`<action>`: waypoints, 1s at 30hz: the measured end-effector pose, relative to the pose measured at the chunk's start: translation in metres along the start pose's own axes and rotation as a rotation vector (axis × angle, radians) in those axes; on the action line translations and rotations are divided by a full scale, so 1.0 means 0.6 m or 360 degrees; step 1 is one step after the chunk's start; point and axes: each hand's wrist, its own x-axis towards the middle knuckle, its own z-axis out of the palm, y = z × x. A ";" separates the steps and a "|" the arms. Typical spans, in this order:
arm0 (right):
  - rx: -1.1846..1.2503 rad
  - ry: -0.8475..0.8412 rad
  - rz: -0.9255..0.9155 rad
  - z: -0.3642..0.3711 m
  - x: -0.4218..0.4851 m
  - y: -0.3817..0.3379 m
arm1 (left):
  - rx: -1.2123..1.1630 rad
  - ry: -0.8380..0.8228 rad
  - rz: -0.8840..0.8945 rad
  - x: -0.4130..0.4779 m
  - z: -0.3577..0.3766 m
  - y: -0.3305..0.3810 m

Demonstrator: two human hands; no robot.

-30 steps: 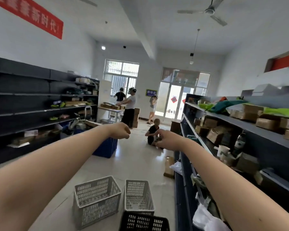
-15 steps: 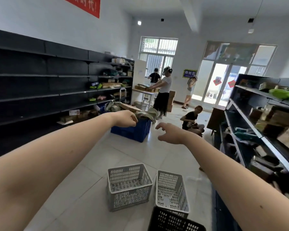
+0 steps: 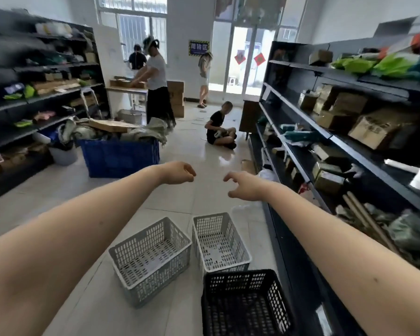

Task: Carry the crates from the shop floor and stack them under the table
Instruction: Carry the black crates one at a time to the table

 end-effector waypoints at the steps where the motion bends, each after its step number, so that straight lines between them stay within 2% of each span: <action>1: -0.0004 -0.0034 0.0061 0.011 0.010 0.030 | 0.0004 -0.0063 0.0016 0.032 0.021 0.006; 8: 0.0037 -0.0217 0.0450 0.082 0.068 0.275 | -0.0017 -0.0372 0.0097 0.273 0.209 0.055; 15: 0.0395 -0.0236 0.0894 0.207 0.121 0.534 | -0.0130 -0.0439 -0.0128 0.477 0.427 0.031; 19: 0.0490 -0.0223 0.1090 0.324 0.143 0.654 | -0.0084 -0.0496 -0.0293 0.543 0.557 -0.026; 26: 0.0567 -0.0145 0.1329 0.587 0.193 0.801 | 0.0098 -0.0803 -0.0440 0.594 0.819 -0.173; 30: 0.0582 -0.0175 0.1353 0.751 0.223 0.849 | -0.0068 -0.0863 -0.0473 0.610 0.960 -0.259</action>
